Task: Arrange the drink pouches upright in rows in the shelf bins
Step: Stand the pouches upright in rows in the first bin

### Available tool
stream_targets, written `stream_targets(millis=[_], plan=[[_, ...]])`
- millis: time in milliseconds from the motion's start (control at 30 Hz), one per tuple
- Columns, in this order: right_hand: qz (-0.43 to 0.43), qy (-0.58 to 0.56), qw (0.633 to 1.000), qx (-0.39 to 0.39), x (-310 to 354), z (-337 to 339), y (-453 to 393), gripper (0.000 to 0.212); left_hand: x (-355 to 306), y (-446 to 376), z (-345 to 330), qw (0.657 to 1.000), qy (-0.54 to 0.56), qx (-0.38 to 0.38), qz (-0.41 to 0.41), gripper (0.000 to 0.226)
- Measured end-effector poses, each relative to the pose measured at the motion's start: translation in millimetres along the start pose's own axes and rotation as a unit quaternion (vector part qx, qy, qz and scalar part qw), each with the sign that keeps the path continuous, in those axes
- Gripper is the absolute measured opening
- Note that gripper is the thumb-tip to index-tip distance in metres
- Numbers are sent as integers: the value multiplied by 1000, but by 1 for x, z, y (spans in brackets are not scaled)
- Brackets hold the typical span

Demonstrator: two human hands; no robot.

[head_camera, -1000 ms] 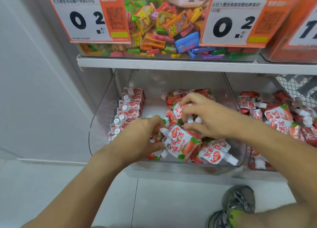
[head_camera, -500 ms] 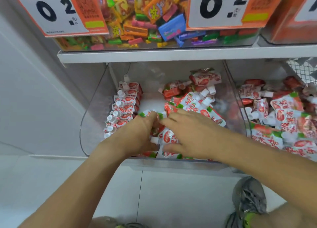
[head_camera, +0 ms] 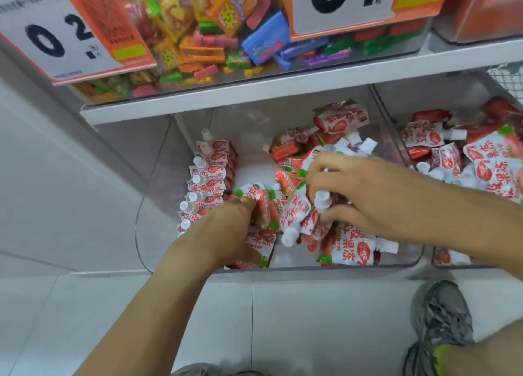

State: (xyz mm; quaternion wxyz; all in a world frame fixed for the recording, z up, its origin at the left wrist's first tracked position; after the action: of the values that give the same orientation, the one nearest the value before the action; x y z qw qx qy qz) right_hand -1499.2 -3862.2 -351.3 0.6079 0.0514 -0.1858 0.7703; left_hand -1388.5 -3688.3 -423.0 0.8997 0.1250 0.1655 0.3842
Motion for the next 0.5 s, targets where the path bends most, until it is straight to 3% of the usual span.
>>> stream_targets(millis=[67,233,367,500], plan=[[-17,3,999,-36,-5,8,3,38,-1,0,-3,1000,6,16,2,68],[-104,36,988,-107,-28,11,-3,31,-6,2,-1,999,31,36,10,59],[-133,67,987,-57,-35,0,-10,37,-10,2,2,999,42,1,18,64],[-138,67,986,-61,-37,0,-10,38,-14,5,9,999,17,-29,19,71]])
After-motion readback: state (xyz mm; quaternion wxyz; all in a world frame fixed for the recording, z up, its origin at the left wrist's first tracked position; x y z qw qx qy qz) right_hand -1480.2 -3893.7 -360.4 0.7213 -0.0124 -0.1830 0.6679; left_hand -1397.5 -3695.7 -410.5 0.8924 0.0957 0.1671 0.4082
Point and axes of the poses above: each hand's wrist, its own y-axis away from the middle knuckle, its own z-axis out of the back of the hand, x = y × z, the point moved 3 cm from there along -y, towards the middle knuckle, and after that the axes turned 5 degrees about y, right-handed, at the moved point
